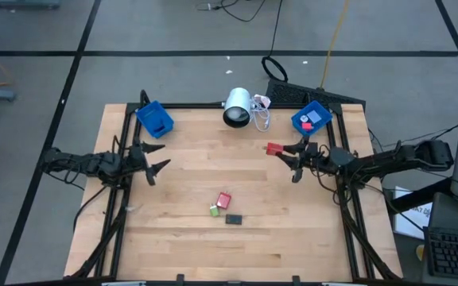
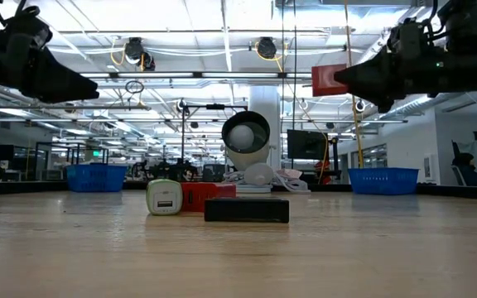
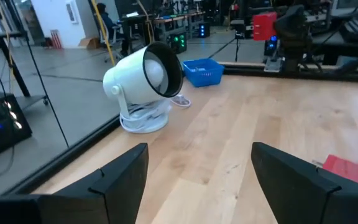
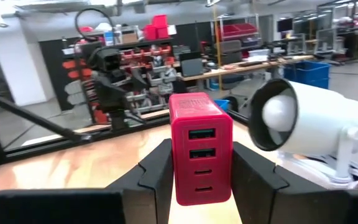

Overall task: Pick & Place Office items
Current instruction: Put the top red charger adapter into the right blue bin

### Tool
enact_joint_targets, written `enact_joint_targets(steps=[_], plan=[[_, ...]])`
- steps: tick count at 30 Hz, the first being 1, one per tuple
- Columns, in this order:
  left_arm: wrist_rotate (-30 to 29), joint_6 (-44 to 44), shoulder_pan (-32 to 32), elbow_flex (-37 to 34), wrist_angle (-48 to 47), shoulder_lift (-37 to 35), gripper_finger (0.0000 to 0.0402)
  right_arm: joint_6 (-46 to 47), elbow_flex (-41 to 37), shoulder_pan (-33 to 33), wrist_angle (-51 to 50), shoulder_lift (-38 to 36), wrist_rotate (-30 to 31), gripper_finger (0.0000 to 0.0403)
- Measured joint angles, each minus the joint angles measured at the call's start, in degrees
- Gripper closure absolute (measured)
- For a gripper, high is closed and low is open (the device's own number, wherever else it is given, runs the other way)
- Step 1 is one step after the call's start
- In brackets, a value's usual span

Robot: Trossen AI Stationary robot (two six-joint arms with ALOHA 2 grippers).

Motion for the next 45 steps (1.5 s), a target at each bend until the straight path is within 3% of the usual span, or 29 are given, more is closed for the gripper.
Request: enact_joint_targets(steps=[13,25,29,37,45], plan=[[0.0,1.3,0.0,0.0,0.0,0.0,0.0130,2.4,0.0,-8.8,0.1,0.0,0.0,0.0284],[0.0,1.3,0.0,0.0,0.0,0.0,0.0111,5.6,0.0,-18.9,-0.3,0.0,0.0,0.0284],[0.1,1.3,0.0,0.0,0.0,0.0,0.0115,9.4,0.0,-21.9,-2.1,0.0,3.2,0.0284],[0.1,1.3,0.0,0.0,0.0,0.0,0.0128,7.1,0.0,-26.9,-8.2,0.0,9.3,0.0284],[0.1,1.3,0.0,0.0,0.0,0.0,0.0112,6.1,-0.3,-32.9,-10.1,0.0,12.0,0.0284]])
